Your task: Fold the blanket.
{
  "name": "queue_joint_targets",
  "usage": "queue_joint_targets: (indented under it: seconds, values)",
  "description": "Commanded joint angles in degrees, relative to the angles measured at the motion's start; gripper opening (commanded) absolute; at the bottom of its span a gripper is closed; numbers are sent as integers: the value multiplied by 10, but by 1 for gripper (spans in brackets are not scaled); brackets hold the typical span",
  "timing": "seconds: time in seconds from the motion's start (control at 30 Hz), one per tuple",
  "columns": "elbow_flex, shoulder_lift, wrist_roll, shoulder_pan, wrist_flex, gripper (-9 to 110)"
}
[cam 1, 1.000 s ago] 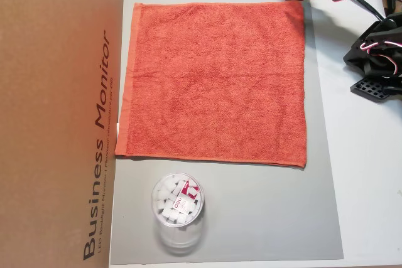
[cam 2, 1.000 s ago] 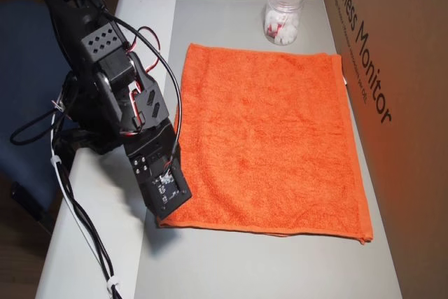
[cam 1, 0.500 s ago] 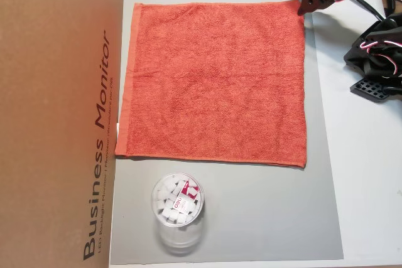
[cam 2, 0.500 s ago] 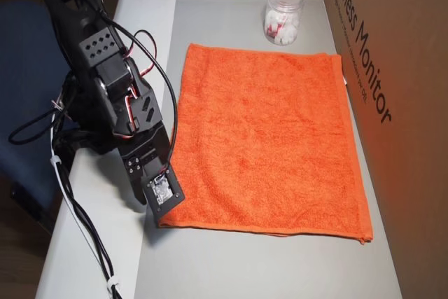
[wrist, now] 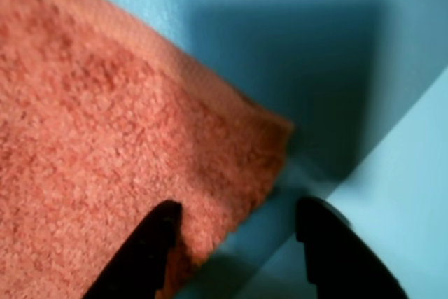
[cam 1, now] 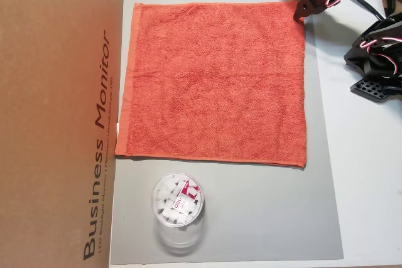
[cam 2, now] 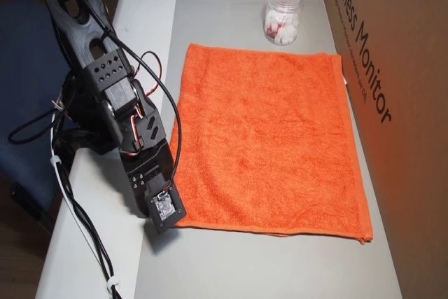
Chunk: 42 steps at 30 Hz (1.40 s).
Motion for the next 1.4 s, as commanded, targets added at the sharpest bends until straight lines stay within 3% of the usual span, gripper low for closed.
queue_joint_targets:
  seconds: [0.0, 0.27, 0.67, 1.37]
  values:
    - [-21, -21, -1, 0, -16, 17]
    - [-13, -55, 3, -11, -73, 16]
    - [-12, -69, 0, -10, -74, 0]
    - [-34, 21, -41, -9, -64, 0]
